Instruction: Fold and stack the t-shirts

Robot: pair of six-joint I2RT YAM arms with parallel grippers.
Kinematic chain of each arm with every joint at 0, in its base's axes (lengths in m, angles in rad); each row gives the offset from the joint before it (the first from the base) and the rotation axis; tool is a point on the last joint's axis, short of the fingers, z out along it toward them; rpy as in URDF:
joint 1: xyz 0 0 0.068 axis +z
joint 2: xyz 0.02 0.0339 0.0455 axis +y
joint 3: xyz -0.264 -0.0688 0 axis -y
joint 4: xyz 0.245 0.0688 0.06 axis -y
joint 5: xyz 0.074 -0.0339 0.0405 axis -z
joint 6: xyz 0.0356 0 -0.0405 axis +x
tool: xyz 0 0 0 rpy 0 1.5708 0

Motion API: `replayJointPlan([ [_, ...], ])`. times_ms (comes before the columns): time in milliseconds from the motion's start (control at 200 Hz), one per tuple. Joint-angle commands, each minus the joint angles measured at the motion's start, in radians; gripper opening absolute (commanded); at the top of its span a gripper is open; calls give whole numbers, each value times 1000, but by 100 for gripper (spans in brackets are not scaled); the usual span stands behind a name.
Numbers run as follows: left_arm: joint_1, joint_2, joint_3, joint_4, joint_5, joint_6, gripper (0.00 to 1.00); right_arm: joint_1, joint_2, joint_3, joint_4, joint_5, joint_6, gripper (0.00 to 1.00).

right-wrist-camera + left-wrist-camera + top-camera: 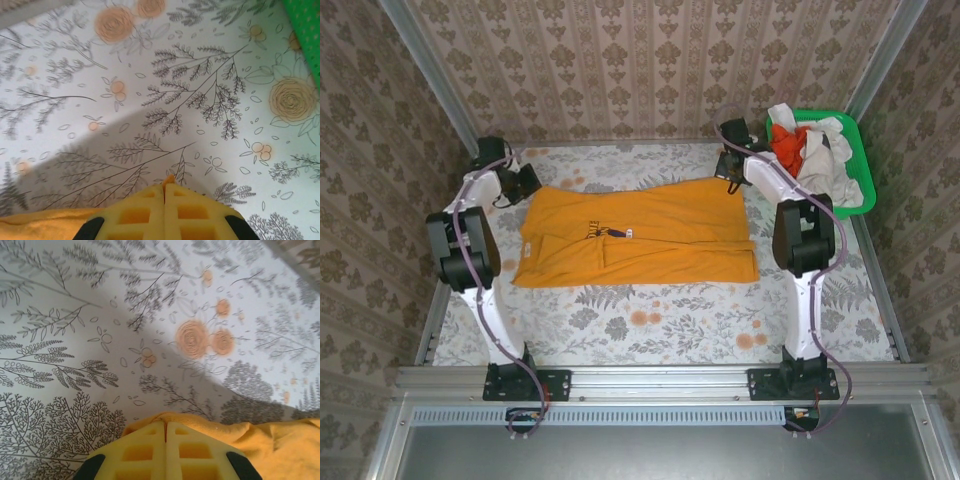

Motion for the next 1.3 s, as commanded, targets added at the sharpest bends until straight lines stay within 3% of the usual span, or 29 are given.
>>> replayJointPlan([
  [0, -1, -59, -24, 16, 13, -14, 0, 6, -105, -98, 93, 14, -3, 0],
  [415, 24, -221, -182, 36, 10, 2, 0, 19, -437, -466, 203, 25, -3, 0],
  [840, 42, -367, -371, 55, 2, 3, 0, 49, -750, -803, 193, 39, 28, 0],
  [1295, 49, -488, -492, 55, 2, 2, 0, 72, -956, -947, 120, 44, 81, 0],
])
